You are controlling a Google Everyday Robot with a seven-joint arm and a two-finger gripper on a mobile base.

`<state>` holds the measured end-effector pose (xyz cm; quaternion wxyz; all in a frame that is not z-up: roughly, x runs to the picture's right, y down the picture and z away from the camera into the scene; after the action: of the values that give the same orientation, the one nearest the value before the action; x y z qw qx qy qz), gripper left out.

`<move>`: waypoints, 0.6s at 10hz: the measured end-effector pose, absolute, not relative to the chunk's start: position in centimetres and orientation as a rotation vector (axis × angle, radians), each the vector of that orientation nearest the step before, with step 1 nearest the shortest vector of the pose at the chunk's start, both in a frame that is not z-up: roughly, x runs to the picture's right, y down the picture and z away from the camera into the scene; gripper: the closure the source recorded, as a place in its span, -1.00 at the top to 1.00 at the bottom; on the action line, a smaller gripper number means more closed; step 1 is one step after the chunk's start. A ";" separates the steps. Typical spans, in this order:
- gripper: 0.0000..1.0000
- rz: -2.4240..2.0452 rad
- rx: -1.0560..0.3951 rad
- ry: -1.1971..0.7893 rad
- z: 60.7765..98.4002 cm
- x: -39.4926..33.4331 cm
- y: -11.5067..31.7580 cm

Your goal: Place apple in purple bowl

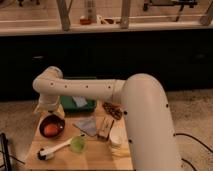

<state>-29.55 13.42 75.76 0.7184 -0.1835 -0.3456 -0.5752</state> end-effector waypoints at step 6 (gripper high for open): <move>0.60 -1.273 -0.410 -0.766 75.9 -29.4 13.0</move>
<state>-29.43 13.04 75.94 0.7175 -0.1851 -0.3460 -0.5755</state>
